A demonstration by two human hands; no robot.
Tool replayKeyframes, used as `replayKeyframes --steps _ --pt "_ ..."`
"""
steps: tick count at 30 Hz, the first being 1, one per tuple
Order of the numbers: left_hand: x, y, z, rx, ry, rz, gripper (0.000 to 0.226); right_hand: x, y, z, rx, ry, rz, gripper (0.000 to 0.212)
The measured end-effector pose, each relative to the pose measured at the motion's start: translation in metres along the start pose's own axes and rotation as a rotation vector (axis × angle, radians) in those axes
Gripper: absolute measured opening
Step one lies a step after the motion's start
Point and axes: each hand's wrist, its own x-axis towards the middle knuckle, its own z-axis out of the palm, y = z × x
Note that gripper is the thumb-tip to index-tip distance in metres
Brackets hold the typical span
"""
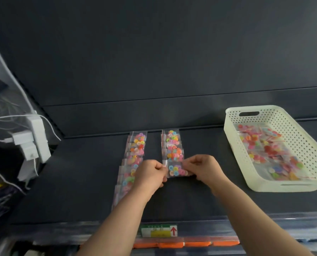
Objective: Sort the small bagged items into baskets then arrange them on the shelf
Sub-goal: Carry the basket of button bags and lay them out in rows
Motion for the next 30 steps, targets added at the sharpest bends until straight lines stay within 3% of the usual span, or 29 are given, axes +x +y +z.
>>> replayKeyframes --steps 8,13,19,24,30 --pt "0.017 -0.003 0.008 0.133 0.077 0.014 0.021 0.014 0.003 0.015 -0.235 0.205 -0.009 0.010" --pt "0.023 -0.003 0.010 0.201 0.084 0.023 0.011 0.014 0.002 0.019 -0.362 0.260 0.004 0.020" --pt "0.027 -0.003 0.011 0.238 0.103 0.026 0.016 0.014 0.001 0.019 -0.398 0.281 -0.032 0.024" --pt "0.022 0.010 0.009 0.339 0.147 0.184 0.024 0.007 -0.010 0.000 -0.479 0.353 -0.163 0.016" --pt "0.008 0.056 0.046 0.147 -0.042 0.322 0.007 -0.015 -0.023 -0.058 -0.750 0.585 -0.317 0.015"
